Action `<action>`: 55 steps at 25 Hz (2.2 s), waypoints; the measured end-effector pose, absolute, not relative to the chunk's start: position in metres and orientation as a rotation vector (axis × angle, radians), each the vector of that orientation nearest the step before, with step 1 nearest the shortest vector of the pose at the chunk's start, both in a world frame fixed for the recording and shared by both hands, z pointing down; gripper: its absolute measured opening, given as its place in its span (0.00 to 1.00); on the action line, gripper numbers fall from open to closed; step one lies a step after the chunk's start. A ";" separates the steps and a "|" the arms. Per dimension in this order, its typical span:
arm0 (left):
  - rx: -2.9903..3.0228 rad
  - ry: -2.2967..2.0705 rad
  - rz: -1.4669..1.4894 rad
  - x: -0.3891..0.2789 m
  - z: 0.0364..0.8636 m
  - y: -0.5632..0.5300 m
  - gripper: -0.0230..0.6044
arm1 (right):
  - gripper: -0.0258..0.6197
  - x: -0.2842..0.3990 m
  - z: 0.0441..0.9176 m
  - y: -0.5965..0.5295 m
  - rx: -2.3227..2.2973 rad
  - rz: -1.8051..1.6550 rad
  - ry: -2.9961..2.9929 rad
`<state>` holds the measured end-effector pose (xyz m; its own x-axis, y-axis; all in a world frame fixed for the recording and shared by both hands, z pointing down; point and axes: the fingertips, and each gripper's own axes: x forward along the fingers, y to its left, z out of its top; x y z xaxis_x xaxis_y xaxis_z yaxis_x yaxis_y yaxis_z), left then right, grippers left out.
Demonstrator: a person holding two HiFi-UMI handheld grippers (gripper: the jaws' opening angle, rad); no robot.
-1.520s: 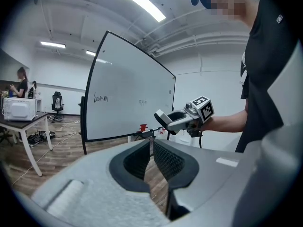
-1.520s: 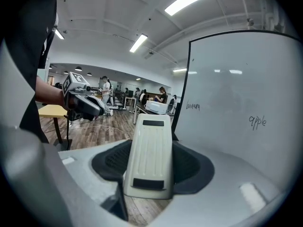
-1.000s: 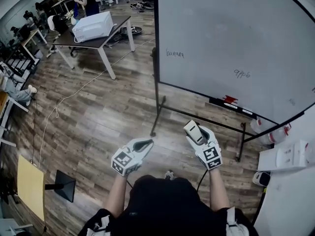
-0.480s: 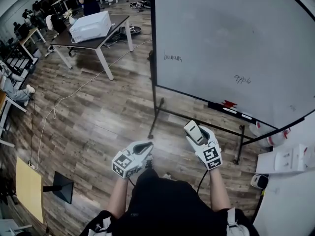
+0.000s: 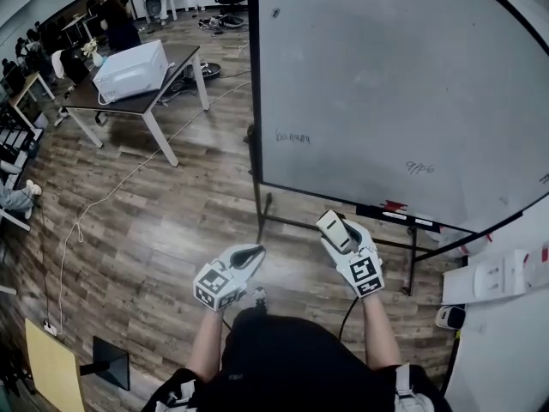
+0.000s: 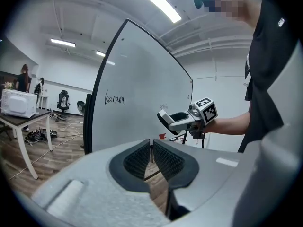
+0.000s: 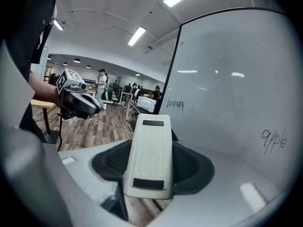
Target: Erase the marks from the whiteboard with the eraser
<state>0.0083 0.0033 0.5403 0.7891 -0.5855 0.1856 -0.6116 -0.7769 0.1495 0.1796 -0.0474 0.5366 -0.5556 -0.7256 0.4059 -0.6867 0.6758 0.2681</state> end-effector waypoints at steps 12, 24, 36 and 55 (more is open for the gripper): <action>2.811 -0.803 0.220 -0.029 0.549 -0.083 0.09 | 0.45 0.139 0.527 -0.134 1.237 -0.164 -2.349; 2.844 -0.709 0.259 -0.046 0.559 -0.109 0.09 | 0.45 0.136 0.483 -0.189 1.430 -0.402 -2.233; 2.832 -0.732 0.277 -0.055 0.562 -0.144 0.09 | 0.45 0.137 0.393 -0.251 1.596 -0.826 -2.074; 2.782 -0.731 0.344 -0.058 0.570 -0.182 0.09 | 0.44 0.124 0.416 -0.292 1.575 -0.928 -1.925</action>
<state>-0.0585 -0.1823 0.5704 0.8468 -0.4485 0.2859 -0.5061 -0.8447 0.1739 0.1239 -0.2919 0.4159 -0.2204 -0.9741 -0.0510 -0.6468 0.1068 0.7552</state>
